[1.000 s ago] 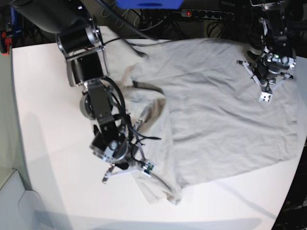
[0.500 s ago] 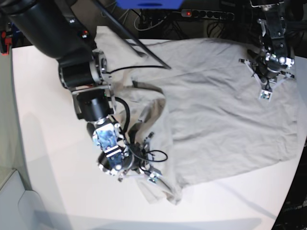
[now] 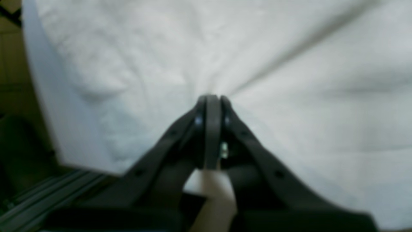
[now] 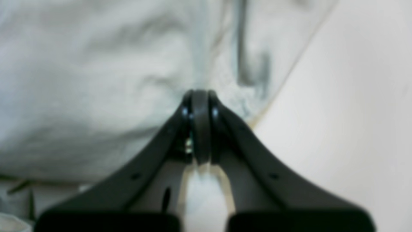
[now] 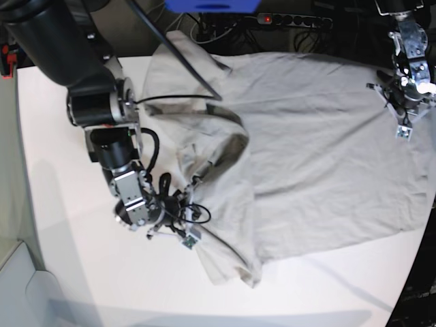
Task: Layout the t-shirt on the table in an organized manner, then fold the t-shirt properly
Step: 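Pull the grasped fabric outward with the right gripper, away from the left gripper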
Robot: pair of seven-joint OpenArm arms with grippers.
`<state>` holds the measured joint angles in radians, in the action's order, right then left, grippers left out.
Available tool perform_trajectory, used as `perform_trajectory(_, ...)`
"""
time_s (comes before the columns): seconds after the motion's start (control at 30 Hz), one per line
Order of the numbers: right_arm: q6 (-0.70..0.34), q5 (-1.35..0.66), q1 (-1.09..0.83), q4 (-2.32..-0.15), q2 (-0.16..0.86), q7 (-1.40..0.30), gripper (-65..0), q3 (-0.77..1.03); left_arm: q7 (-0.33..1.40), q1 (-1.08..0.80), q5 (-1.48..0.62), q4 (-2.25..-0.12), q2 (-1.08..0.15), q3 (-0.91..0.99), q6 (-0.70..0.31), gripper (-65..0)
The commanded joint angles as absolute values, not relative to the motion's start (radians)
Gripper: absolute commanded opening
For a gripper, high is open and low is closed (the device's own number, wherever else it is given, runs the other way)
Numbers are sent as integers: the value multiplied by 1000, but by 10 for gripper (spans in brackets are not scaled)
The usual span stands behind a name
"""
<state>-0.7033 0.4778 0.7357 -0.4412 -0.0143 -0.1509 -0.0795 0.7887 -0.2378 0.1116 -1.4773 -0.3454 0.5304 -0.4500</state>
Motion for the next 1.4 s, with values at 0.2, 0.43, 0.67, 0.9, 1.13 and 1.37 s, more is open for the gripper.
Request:
perform_trajectory(0.2,-492,486,760,-444,41,-102,-650,-84,783,-232,108,-1481,-426,584,-446,-649)
perform_trajectory(0.43,-259,486,782,-449,85,-110,-650,-79,794,-237,108,-1546,-424,659,-447,-649)
perform_trajectory(0.67,-294,481,734,-690,94,-189,-650,-76,918,-231,107,-1796,-357,656,-449,-649)
perform_trajectory(0.9,-613,483,627,-1030,8,-398,-650,-76,1043,-170,116,-1949,-225,503,-449,-649)
perform_trajectory(1.13,-698,483,585,-1138,-90,-642,-650,-76,1056,-177,116,-1845,-137,259,-447,-649)
perform_trajectory(1.37,-698,479,588,-1050,-101,-684,-650,-77,1041,-177,117,-1667,-128,154,-446,-649)
